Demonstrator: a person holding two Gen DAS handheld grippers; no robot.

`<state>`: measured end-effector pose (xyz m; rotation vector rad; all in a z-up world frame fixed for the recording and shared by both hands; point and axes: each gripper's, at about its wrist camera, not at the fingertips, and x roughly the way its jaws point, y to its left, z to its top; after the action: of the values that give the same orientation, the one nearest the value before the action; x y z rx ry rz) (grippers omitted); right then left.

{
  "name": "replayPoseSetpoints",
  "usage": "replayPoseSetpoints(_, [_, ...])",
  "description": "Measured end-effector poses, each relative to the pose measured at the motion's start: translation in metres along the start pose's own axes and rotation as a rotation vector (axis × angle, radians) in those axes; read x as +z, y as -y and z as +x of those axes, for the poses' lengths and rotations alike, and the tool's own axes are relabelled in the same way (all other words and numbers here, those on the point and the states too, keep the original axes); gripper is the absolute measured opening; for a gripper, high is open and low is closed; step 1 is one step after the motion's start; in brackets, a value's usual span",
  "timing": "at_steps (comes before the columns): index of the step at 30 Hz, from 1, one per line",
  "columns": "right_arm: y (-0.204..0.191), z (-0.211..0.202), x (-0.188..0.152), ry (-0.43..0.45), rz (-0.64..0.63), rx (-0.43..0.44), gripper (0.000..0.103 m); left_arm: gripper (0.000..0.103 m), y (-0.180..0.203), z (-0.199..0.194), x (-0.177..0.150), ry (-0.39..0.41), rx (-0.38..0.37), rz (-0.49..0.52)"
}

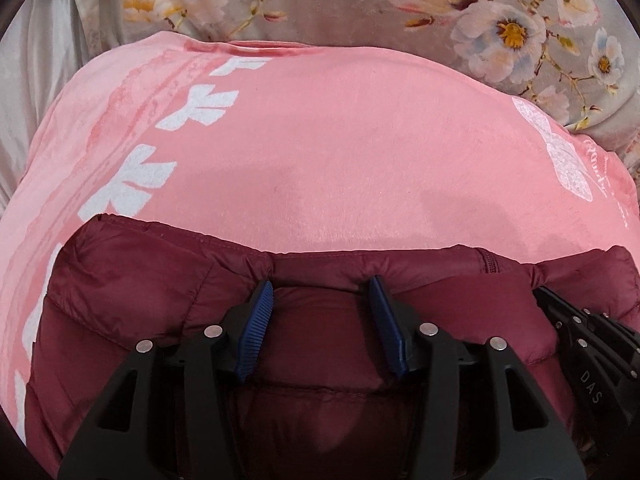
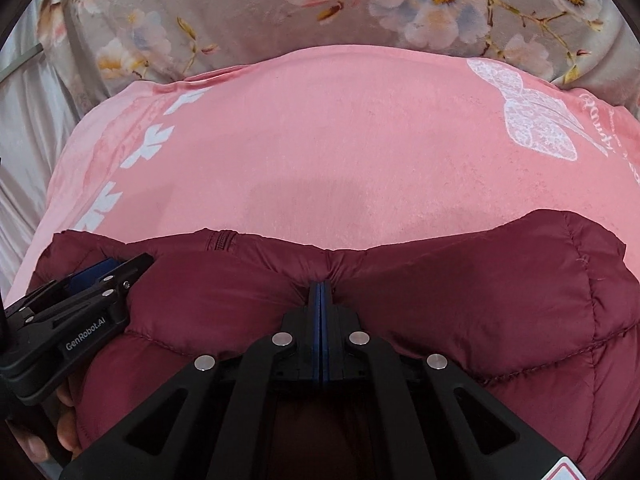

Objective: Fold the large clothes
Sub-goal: 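Grasp the jacket's folded edge with the left tool while the right tool grasps it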

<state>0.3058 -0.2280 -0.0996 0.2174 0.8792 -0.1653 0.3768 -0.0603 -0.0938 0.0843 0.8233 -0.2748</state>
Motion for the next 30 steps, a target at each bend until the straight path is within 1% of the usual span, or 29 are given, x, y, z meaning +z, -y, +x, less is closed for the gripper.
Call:
replayPoseSetpoints(7, [-0.003, 0.004, 0.000, -0.003, -0.019, -0.014, 0.000, 0.050, 0.008, 0.006, -0.002, 0.002, 0.041, 0.034])
replayPoseSetpoints(12, [-0.001, 0.006, 0.001, -0.005, -0.013, -0.007, 0.000, 0.051, 0.014, 0.011, -0.002, 0.000, 0.083, 0.059])
replayPoseSetpoints(15, [0.003, 0.004, 0.001, 0.005, 0.009, 0.018, 0.000, 0.052, 0.015, 0.011, -0.002, 0.001, 0.090, 0.058])
replayPoseSetpoints(17, [0.013, -0.009, 0.000, 0.069, 0.059, 0.056, 0.000, 0.052, 0.012, 0.009, -0.002, 0.006, 0.080, 0.048])
replayPoseSetpoints(18, [0.019, -0.023, -0.003, 0.133, 0.085, 0.064, 0.001, 0.052, 0.009, 0.005, -0.002, 0.013, 0.064, 0.035])
replayPoseSetpoints(19, [0.022, -0.034, -0.005, 0.170, 0.096, 0.052, 0.003, 0.052, 0.006, 0.001, -0.003, 0.020, 0.054, 0.024])
replayPoseSetpoints(20, [0.022, -0.049, -0.010, 0.190, 0.094, 0.050, 0.010, 0.052, 0.002, -0.011, -0.006, 0.029, 0.055, 0.010])
replayPoseSetpoints(22, [0.015, -0.076, -0.023, 0.211, 0.066, 0.078, 0.010, 0.052, -0.001, -0.041, -0.017, 0.061, 0.024, -0.001])
replayPoseSetpoints(23, [0.010, -0.088, -0.032, 0.220, 0.039, 0.079, 0.010, 0.052, -0.001, -0.056, -0.024, 0.075, 0.000, -0.002])
replayPoseSetpoints(24, [0.002, -0.099, -0.043, 0.221, -0.003, 0.069, 0.010, 0.053, 0.000, -0.074, -0.034, 0.091, -0.015, 0.000])
replayPoseSetpoints(26, [-0.009, -0.104, -0.056, 0.195, -0.047, 0.062, 0.010, 0.056, 0.005, -0.088, -0.050, 0.088, -0.016, 0.002])
replayPoseSetpoints(28, [-0.017, -0.096, -0.069, 0.139, -0.066, 0.054, 0.010, 0.056, 0.011, -0.088, -0.065, 0.052, -0.024, 0.002])
replayPoseSetpoints(29, [-0.018, -0.091, -0.074, 0.123, -0.064, 0.050, 0.010, 0.056, 0.013, -0.086, -0.072, 0.039, -0.017, 0.001])
replayPoseSetpoints(30, [-0.017, -0.088, -0.079, 0.114, -0.061, 0.043, 0.010, 0.056, 0.015, -0.084, -0.078, 0.042, 0.000, 0.002])
